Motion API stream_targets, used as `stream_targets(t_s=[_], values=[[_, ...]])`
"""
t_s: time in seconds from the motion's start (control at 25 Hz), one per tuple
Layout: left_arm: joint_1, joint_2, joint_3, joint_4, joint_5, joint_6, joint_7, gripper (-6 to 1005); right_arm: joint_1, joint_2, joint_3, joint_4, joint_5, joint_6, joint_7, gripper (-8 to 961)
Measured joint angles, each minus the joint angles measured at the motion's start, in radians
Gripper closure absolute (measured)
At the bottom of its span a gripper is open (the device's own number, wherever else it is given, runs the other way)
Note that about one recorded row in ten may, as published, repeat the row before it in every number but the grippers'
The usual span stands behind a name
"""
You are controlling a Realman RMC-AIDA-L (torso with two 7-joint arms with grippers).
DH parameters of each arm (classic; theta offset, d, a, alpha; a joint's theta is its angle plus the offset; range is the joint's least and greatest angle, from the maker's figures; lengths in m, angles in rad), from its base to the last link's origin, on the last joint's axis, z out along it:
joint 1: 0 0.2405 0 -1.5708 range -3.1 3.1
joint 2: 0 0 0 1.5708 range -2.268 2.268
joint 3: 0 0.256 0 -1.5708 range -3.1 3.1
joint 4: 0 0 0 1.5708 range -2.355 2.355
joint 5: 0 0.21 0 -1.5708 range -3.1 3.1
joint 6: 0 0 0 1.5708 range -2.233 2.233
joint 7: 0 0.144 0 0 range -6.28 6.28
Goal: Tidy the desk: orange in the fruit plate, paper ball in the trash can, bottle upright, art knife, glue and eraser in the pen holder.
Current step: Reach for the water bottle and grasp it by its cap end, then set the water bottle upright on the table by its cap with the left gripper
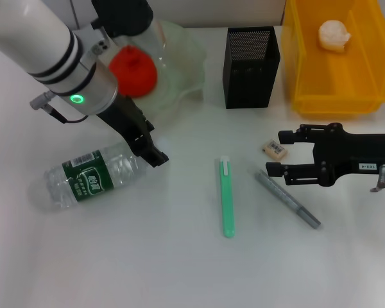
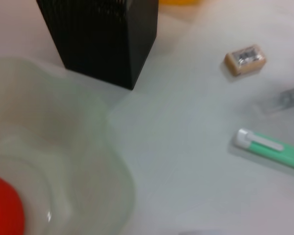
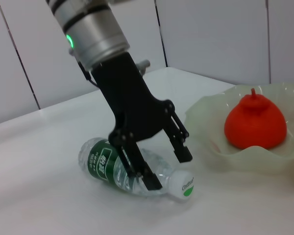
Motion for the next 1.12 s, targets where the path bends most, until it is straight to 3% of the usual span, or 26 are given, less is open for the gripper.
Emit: stream_targets(t_s=[0.28, 0.68, 0.88, 1.12], values=[[-0.022, 0.0, 0.072, -0.111, 0.002, -0.117, -0.012, 266, 0.004, -0.001, 0.0, 0.003, 0.014, -0.001, 0.005, 182], [-0.024, -0.001, 0.092, -0.119, 0.003, -0.136, -0.008, 269, 0.011, -0.001, 0.0, 0.003, 0.016, -0.003, 0.008, 182], [-0.024, -0.001, 0.093, -0.118, 0.004, -0.136, -0.005, 454, 0.011, -0.002, 0.0, 0.003, 0.025, -0.001, 0.009, 183], [-0.022, -0.001, 0.093, -0.104, -0.001, -0.13, -0.004, 551, 0.012, -0.002, 0.0, 0.003, 0.026, 0.0, 0.009, 182]])
